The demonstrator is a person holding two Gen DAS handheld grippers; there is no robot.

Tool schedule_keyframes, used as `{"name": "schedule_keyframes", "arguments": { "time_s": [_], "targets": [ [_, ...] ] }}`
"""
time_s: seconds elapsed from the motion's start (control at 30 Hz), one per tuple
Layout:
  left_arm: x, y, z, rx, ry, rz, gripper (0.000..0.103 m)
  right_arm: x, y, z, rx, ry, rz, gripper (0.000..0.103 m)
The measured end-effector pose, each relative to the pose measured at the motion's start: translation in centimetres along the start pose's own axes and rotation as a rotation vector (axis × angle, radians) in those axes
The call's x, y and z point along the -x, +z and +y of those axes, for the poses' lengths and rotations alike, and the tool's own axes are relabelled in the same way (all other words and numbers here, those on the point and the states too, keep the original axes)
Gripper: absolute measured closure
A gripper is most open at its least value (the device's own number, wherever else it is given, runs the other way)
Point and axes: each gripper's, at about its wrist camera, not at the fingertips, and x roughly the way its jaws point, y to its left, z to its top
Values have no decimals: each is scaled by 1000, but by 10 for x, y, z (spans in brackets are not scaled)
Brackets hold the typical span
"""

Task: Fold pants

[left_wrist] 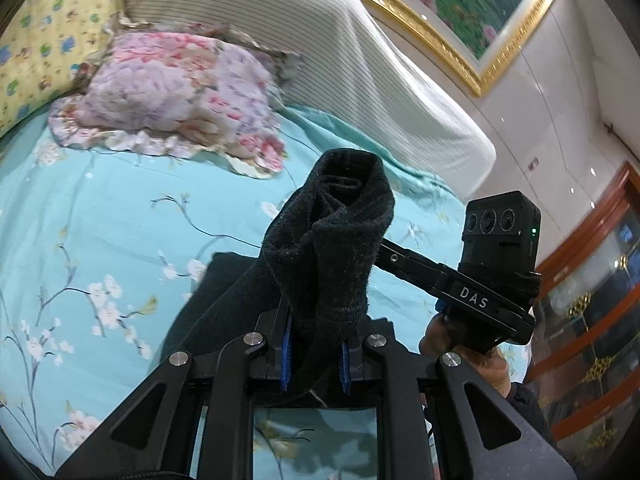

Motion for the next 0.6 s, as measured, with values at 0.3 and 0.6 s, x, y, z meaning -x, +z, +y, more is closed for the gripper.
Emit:
{"name": "schedule_keyframes", "arguments": {
  "time_s": [0.3,0.6],
  "targets": [
    [-26,-14,-40,-85,-2,63,86,39,-25,-26,-60,-34,-48,80],
    [-58,-31,-54,-155,26,119,86,57,-49,-53,-124,-75,-55,80]
  ]
}}
